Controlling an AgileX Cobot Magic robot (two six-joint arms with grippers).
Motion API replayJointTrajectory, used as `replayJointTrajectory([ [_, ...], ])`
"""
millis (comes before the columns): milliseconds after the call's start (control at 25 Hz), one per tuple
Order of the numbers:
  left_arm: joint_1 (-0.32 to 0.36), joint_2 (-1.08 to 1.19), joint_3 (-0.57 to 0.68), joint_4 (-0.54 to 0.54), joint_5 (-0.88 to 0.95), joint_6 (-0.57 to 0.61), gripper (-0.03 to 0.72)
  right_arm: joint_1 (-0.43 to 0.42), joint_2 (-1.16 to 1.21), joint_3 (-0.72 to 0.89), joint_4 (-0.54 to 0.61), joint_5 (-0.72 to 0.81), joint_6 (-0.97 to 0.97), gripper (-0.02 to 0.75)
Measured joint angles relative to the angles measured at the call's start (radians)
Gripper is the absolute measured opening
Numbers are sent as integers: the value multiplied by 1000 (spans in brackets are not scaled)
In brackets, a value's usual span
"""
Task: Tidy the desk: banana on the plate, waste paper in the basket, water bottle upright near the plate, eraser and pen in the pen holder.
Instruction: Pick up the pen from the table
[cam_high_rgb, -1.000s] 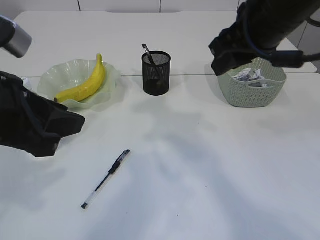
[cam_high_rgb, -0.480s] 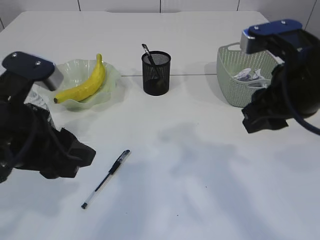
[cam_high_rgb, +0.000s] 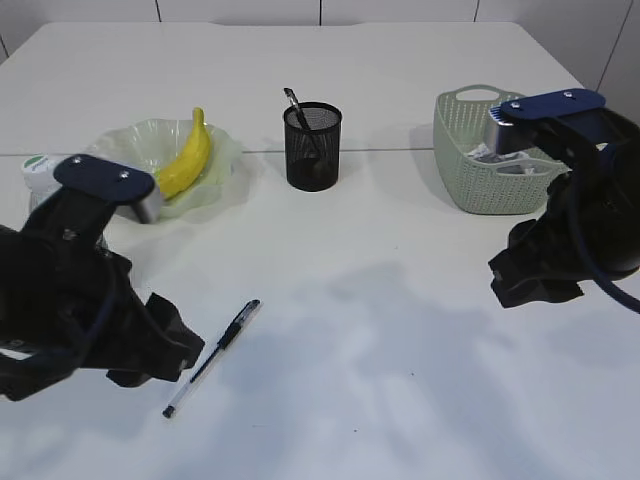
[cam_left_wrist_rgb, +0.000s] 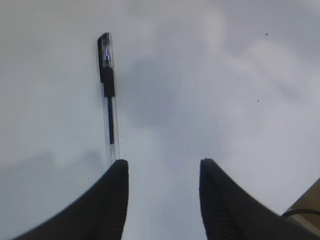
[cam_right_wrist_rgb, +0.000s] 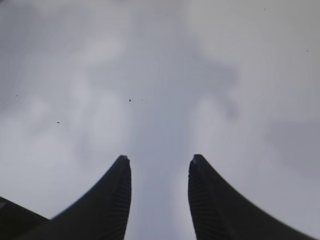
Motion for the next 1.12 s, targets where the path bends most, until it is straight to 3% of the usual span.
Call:
replayJointTrajectory([
  [480, 0, 215, -5, -4, -33, -78, 335, 0, -3, 0, 17, 0, 0, 292],
  [840, 1, 326, -109, 23, -15, -96, 335, 0, -3, 0, 19, 15, 0, 292],
  [1120, 51, 359, -122, 48, 7, -106, 335, 0, -3, 0, 19, 22, 0, 291],
])
